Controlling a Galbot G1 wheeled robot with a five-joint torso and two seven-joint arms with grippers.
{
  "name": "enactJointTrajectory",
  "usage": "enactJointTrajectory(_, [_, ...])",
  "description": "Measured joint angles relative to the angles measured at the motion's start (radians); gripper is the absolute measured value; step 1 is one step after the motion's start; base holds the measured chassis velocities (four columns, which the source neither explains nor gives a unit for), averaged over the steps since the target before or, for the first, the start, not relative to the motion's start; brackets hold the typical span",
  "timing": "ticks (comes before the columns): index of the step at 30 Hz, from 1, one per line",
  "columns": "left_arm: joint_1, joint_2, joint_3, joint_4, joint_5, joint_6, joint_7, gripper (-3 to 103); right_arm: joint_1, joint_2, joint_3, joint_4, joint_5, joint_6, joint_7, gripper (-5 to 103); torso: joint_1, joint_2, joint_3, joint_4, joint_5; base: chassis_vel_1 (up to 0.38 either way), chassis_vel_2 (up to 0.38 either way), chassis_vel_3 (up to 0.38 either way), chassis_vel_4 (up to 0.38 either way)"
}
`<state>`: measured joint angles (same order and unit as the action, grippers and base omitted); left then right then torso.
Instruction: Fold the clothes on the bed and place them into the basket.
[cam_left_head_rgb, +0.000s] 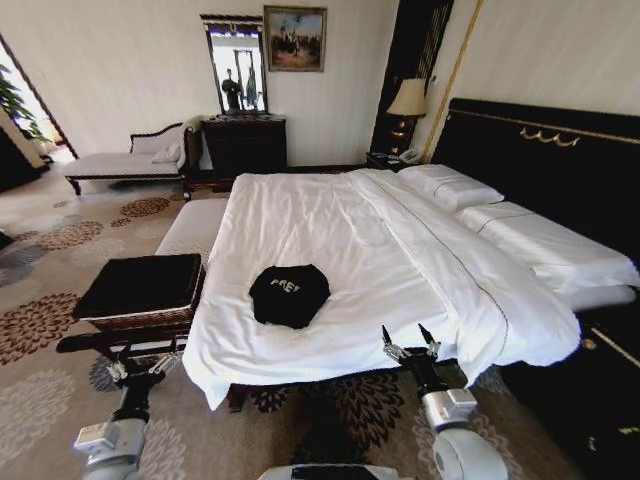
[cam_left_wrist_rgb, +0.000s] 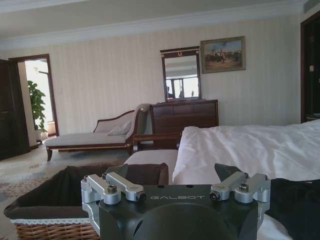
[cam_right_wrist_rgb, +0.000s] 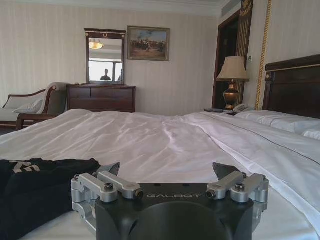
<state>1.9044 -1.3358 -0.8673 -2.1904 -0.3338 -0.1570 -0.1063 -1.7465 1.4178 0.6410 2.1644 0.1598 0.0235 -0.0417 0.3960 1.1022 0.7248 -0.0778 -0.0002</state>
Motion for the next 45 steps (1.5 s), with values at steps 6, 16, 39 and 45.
enactJointTrajectory(6, [0.0, -0.001, 0.003, 0.0, 0.003, 0.0, 0.0, 99, 0.001, -0.002, 0.003, 0.0, -0.005, 0.003, 0.0, 100, 0.0, 0.0, 0.0, -0.0002, 0.0001, -0.21, 0.048, 0.203, -0.048])
enactJointTrajectory(16, [-0.002, -0.001, 0.006, 0.001, 0.003, 0.0, 0.001, 99, 0.002, -0.004, 0.005, -0.005, -0.024, 0.008, 0.001, 100, 0.0, 0.0, 0.0, 0.0, 0.0001, -0.123, 0.041, 0.146, -0.059])
enactJointTrajectory(39, [-0.015, 0.003, 0.017, 0.012, 0.009, 0.009, -0.002, 99, 0.011, 0.003, 0.006, -0.024, -0.032, 0.007, 0.001, 100, 0.0, 0.0, 0.0, -0.0001, 0.0001, -0.048, 0.055, 0.042, -0.052])
enactJointTrajectory(45, [-0.016, 0.005, 0.017, 0.016, 0.008, 0.009, -0.002, 99, 0.011, 0.006, 0.006, -0.026, -0.035, 0.007, 0.001, 100, 0.0, 0.0, 0.0, 0.0, 0.0002, -0.036, 0.063, 0.041, -0.082])
